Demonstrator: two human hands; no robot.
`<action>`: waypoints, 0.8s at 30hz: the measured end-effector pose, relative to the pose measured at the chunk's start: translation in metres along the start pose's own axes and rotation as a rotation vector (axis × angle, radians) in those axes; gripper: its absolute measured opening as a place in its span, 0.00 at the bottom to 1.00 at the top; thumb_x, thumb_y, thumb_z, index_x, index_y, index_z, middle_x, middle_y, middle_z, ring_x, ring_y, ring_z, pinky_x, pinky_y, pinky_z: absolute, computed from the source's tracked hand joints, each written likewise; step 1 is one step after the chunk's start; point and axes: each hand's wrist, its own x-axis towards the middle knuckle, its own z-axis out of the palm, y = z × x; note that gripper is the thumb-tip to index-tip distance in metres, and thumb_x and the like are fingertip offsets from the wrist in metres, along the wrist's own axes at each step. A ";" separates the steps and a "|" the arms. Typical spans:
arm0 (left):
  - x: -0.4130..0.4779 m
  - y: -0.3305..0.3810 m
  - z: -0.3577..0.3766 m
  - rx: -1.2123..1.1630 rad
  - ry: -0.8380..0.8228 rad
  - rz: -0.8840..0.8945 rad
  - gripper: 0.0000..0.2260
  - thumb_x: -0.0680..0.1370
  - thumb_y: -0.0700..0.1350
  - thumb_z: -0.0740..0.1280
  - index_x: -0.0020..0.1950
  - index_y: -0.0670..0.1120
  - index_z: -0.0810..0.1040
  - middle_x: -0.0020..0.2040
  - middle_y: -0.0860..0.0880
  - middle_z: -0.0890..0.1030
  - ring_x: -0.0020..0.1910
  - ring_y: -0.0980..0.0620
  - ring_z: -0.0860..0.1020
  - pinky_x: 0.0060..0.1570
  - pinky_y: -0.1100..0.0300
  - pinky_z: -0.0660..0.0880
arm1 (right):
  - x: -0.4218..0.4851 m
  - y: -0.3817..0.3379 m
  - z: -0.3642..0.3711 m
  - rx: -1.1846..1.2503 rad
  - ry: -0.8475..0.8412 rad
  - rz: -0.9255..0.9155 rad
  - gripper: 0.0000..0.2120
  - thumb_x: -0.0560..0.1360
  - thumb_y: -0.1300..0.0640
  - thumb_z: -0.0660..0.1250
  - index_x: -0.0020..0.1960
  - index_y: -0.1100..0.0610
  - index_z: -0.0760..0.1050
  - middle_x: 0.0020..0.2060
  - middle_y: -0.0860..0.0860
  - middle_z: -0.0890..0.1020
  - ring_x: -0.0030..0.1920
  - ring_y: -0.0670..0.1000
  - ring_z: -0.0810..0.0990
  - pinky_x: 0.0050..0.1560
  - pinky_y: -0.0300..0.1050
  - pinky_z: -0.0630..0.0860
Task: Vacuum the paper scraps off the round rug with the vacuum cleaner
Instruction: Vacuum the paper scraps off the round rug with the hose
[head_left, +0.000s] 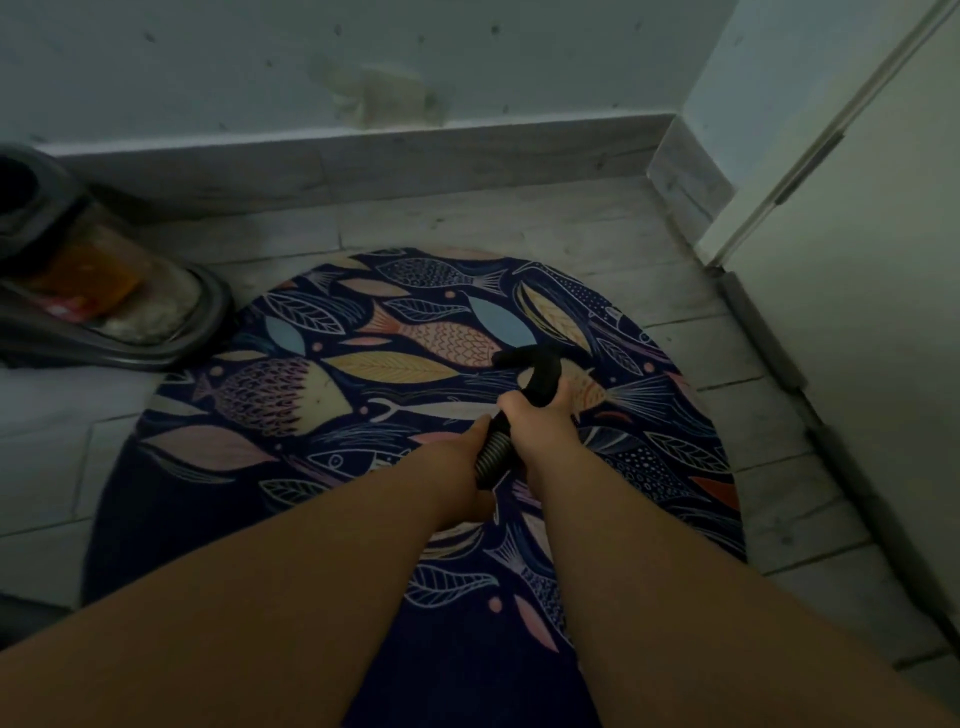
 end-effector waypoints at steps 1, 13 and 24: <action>-0.003 -0.002 -0.002 -0.009 0.001 -0.005 0.44 0.76 0.49 0.67 0.77 0.54 0.35 0.74 0.44 0.63 0.67 0.45 0.70 0.65 0.53 0.69 | -0.002 -0.002 0.004 -0.005 -0.006 0.012 0.42 0.77 0.54 0.65 0.80 0.38 0.42 0.67 0.57 0.71 0.51 0.59 0.77 0.54 0.58 0.79; -0.058 -0.134 -0.017 -0.161 0.067 -0.156 0.44 0.76 0.49 0.67 0.76 0.56 0.34 0.64 0.43 0.74 0.56 0.46 0.76 0.56 0.54 0.75 | -0.039 0.000 0.145 -0.197 -0.121 -0.003 0.42 0.79 0.54 0.66 0.80 0.39 0.39 0.72 0.57 0.68 0.50 0.58 0.74 0.57 0.60 0.77; -0.132 -0.257 -0.003 -0.268 0.116 -0.204 0.44 0.76 0.50 0.66 0.76 0.53 0.33 0.61 0.44 0.76 0.54 0.48 0.76 0.52 0.58 0.73 | -0.100 0.039 0.271 -0.349 -0.253 -0.036 0.43 0.77 0.51 0.66 0.79 0.37 0.40 0.76 0.54 0.63 0.67 0.62 0.71 0.64 0.60 0.73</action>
